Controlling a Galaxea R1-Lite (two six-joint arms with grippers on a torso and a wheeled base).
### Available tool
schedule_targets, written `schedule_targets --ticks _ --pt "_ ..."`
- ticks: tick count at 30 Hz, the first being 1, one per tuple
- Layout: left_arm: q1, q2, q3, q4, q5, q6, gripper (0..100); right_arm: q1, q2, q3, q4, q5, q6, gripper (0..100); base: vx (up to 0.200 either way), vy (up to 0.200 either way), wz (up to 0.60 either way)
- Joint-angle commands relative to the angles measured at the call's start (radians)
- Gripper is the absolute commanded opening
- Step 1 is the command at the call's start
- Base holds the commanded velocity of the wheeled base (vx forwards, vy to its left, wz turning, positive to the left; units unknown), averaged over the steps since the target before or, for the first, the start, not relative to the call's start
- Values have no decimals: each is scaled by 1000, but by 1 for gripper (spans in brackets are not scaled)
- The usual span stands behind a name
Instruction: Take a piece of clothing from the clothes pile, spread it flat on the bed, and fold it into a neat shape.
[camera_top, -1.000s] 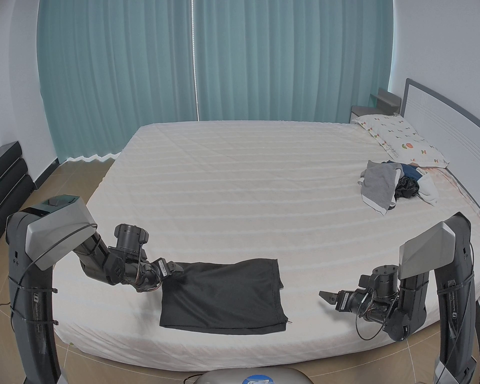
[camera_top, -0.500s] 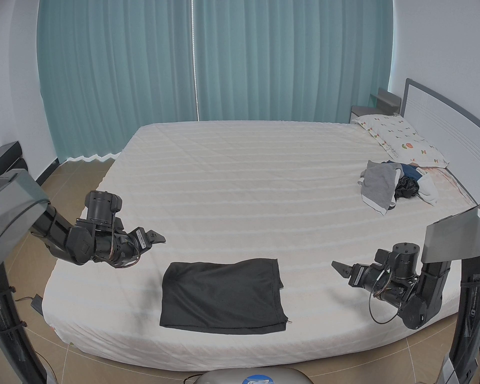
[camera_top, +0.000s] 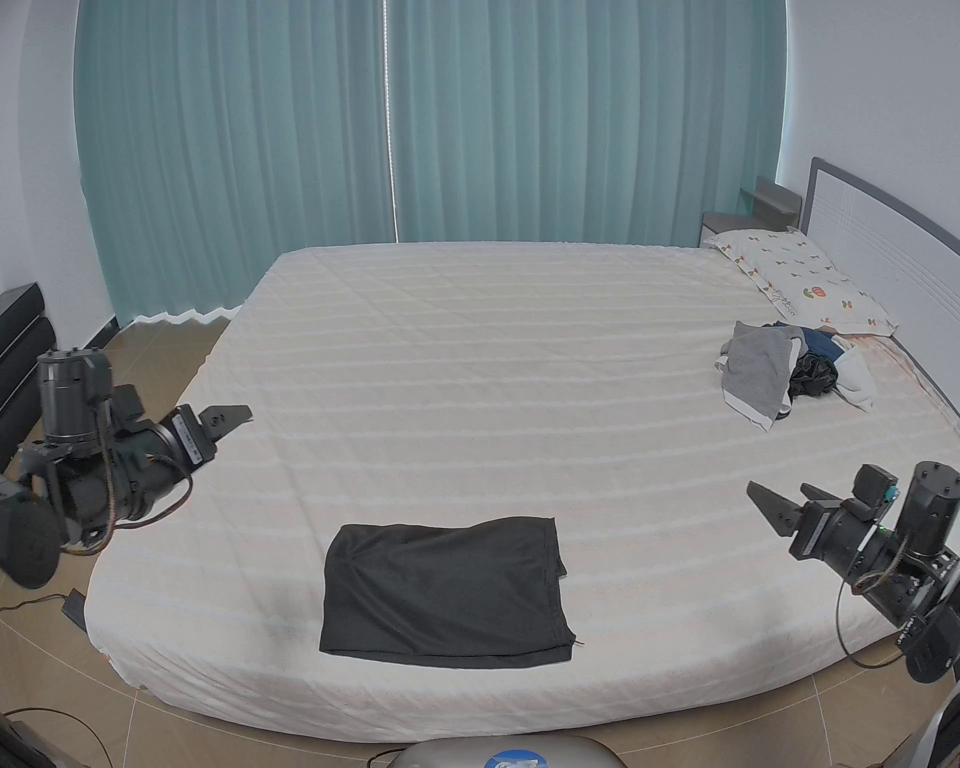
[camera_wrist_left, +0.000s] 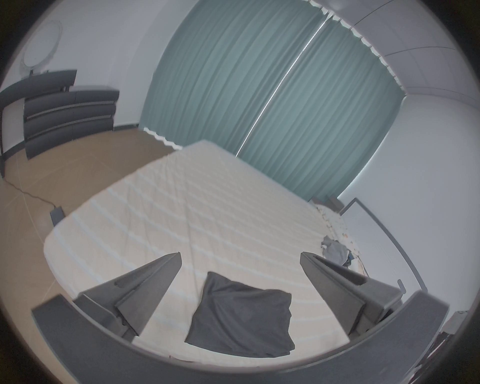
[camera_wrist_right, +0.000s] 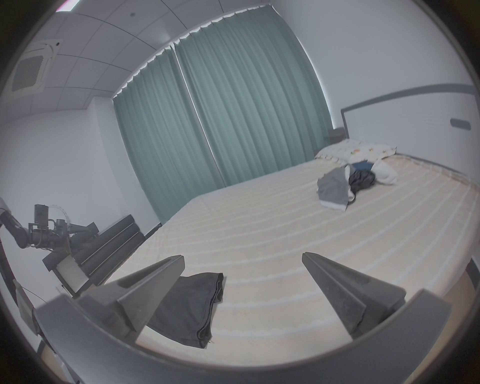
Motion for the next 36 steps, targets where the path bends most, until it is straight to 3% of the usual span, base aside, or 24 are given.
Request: schedule_targets --ticks 1,6,7,12,14,15,16,19,24,26,31,32,36 --pt "2 -443 177 -26 91 88 100 -44 -514 77 264 -32 -89 100 0 0 0" --pt "1 -589 246 5 144 177 100 -44 -808 74 570 -27 -111 100 0 0 0" --pt "2 -639 277 16 154 211 100 -44 -920 68 699 -27 -112 100 0 0 0" --pt "1 -773 342 39 232 311 100 -52 -1222 24 1076 -30 -132 100 0 0 0" --pt "1 -848 374 40 255 360 100 -56 -1370 -16 1261 -33 -178 100 0 0 0" --pt "1 -848 374 40 255 360 100 -56 -1370 -16 1261 -33 -178 100 0 0 0" --pt "2 -902 395 43 269 401 100 -67 -1469 -49 1398 -35 -215 100 0 0 0" --pt "2 -1001 420 75 304 463 100 -101 -1593 -65 1551 -36 -266 100 0 0 0" --pt "2 -1110 424 155 333 524 100 -122 -1652 -56 1599 -62 -303 100 0 0 0" --pt "4 -1259 427 286 365 587 100 -191 -1718 -50 1623 -88 -313 100 0 0 0" --pt "7 -1383 424 378 376 628 100 -196 -1738 -21 1622 -160 -347 100 0 0 0" --pt "26 -1408 427 388 379 628 100 -196 -1738 1 1622 -180 -350 100 0 0 0" --pt "96 -1460 449 411 379 630 100 -196 -1738 24 1570 -159 -347 100 0 0 0"
